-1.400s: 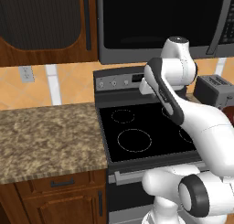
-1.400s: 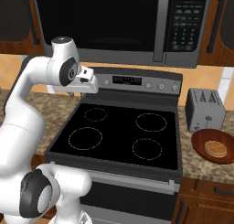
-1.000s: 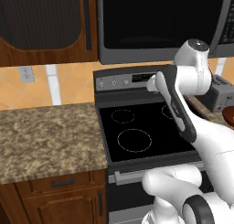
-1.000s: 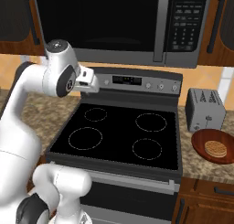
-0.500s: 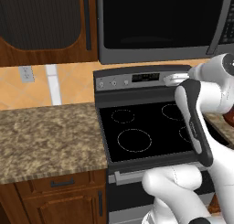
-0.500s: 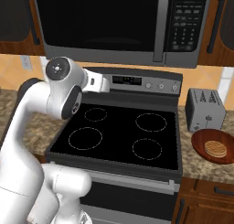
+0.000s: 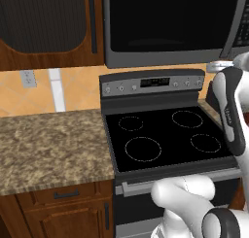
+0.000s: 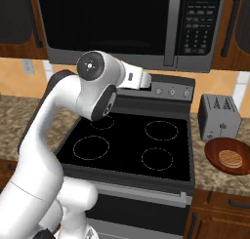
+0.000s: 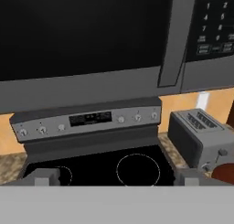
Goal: Open the microwave, place the bowl with waffle inside the microwave, then close the microwave door and turn it on.
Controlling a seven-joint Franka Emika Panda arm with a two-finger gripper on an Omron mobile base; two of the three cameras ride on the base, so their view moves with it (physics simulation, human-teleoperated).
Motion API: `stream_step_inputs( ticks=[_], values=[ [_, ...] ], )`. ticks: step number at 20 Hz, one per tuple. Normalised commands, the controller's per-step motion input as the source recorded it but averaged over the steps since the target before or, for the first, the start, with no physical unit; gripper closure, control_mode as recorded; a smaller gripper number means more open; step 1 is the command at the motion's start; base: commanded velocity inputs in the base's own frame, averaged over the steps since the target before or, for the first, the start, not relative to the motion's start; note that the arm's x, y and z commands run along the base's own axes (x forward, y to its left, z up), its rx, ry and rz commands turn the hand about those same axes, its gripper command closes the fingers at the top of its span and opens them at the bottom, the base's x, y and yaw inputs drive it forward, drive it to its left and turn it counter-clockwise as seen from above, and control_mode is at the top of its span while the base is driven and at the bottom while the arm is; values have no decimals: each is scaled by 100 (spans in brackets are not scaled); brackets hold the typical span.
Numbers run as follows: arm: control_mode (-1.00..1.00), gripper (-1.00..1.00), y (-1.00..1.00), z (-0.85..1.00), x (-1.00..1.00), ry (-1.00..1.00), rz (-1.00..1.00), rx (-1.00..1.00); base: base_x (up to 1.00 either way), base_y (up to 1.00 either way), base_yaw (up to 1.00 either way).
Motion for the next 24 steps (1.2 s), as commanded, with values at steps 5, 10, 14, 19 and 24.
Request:
stream_step_inputs(
  ticks=[5, 10, 14, 19, 24],
  values=[
    [-100, -100, -73, 51, 1, 0, -12, 0, 0, 0, 0],
    [-100, -100, -17, 29, 62, 3, 0, 13, 0, 0, 0],
    [-100, -100, -21, 9, 83, 7, 1, 9, 0, 0, 0],
    [-100, -100, -32, 0, 14, 0, 0, 3, 0, 0, 0],
    [-100, -100, -32, 1, 13, 0, 2, 4, 0, 0, 0]
  ],
)
